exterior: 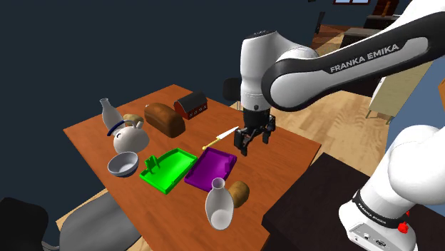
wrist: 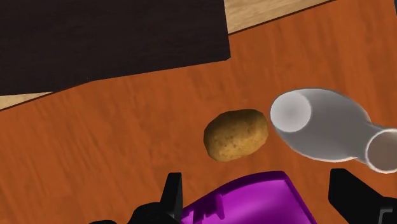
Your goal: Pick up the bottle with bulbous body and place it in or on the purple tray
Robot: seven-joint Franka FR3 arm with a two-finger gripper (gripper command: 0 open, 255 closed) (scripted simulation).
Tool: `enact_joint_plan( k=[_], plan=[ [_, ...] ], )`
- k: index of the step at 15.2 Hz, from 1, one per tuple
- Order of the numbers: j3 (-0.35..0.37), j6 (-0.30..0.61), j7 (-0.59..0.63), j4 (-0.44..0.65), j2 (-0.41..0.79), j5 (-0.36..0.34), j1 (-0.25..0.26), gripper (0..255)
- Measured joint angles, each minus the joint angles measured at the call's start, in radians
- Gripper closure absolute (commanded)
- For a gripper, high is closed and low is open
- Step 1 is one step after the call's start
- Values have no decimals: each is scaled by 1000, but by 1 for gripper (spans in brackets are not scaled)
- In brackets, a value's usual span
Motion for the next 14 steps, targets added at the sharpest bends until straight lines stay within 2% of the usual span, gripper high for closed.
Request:
enact_joint_plan(
  k=[3, 8, 12, 14],
  plan=[
    [52, 63, 75, 30, 90, -8, 2, 0],
    [136, 160, 239, 141, 302, -86, 4, 0],
    [168, 199, 370, 242, 458, -175, 28, 0],
    [170, 225, 392, 240, 484, -192, 34, 0]
  ],
)
